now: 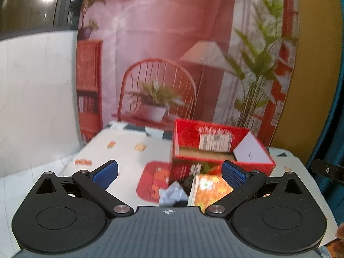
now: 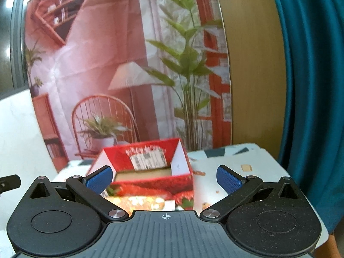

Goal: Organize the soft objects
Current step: 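Move the left tool down toward the orange floral oven mitt, then close the left gripper on the cuff of the orange oven mitt, then lift the oven mitt with the left gripper and release it into the box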

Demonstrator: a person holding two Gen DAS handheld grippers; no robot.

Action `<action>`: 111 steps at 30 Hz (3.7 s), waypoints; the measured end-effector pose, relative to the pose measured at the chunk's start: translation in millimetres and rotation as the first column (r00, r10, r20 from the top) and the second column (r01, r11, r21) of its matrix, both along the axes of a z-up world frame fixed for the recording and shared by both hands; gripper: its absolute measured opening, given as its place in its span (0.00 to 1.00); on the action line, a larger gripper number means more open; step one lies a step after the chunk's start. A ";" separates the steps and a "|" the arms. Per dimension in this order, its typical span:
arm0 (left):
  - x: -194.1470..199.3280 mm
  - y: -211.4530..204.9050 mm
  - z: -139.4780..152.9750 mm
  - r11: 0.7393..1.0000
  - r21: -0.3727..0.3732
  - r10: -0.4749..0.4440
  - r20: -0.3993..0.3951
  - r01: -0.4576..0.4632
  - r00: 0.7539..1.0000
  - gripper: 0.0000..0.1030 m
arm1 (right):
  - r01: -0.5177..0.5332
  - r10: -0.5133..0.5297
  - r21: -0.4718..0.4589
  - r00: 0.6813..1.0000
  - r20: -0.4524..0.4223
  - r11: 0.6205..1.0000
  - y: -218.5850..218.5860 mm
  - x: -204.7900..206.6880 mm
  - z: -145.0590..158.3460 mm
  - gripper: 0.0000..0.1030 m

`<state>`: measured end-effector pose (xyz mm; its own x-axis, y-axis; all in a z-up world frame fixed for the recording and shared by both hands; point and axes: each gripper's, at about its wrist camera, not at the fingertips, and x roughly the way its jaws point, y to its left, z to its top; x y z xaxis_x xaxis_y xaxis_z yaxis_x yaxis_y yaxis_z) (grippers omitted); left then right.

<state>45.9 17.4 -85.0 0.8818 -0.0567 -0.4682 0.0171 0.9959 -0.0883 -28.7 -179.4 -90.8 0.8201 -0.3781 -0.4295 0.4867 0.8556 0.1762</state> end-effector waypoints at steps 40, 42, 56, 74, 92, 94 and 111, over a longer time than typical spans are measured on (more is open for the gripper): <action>88.7 -10.3 -125.1 0.982 -0.147 -0.156 -0.268 0.120 0.951 0.51 | -0.166 0.227 0.250 0.944 -0.238 0.954 -31.9 71.9 -155.0 0.65; 94.2 -14.4 -125.5 0.979 -0.140 -0.182 -0.290 0.146 0.940 0.51 | -0.170 0.234 0.261 0.942 -0.240 0.950 -32.9 73.8 -157.3 0.65; 139.2 -37.1 -145.1 0.956 -0.137 -0.294 -0.373 0.261 0.880 0.51 | -0.176 0.251 0.286 0.935 -0.250 0.942 -38.1 83.6 -162.6 0.62; 133.3 -38.9 -132.7 0.928 -0.119 -0.372 -0.306 0.352 0.876 0.17 | -0.194 0.248 0.216 0.933 -0.260 0.957 -33.4 87.3 -143.7 0.38; 128.3 -54.8 -142.7 0.919 -0.070 -0.388 -0.326 0.387 0.862 0.10 | -0.244 0.289 0.203 0.929 -0.233 0.948 -32.1 86.7 -138.8 0.14; 129.7 -53.7 -145.3 0.923 -0.065 -0.379 -0.336 0.380 0.862 0.10 | -0.239 0.286 0.211 0.929 -0.233 0.948 -33.1 86.3 -140.8 0.14; 116.4 -42.4 -73.7 0.930 -0.021 -0.369 -0.047 0.368 0.928 0.05 | -0.326 0.336 0.104 0.937 -0.095 0.940 -36.4 89.7 -92.9 0.12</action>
<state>162.3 -24.9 -158.8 0.7738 -0.3788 -0.5076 0.3781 0.9193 -0.1096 61.1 -215.8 -183.7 0.8384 -0.0515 -0.5426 0.1993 0.9556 0.2173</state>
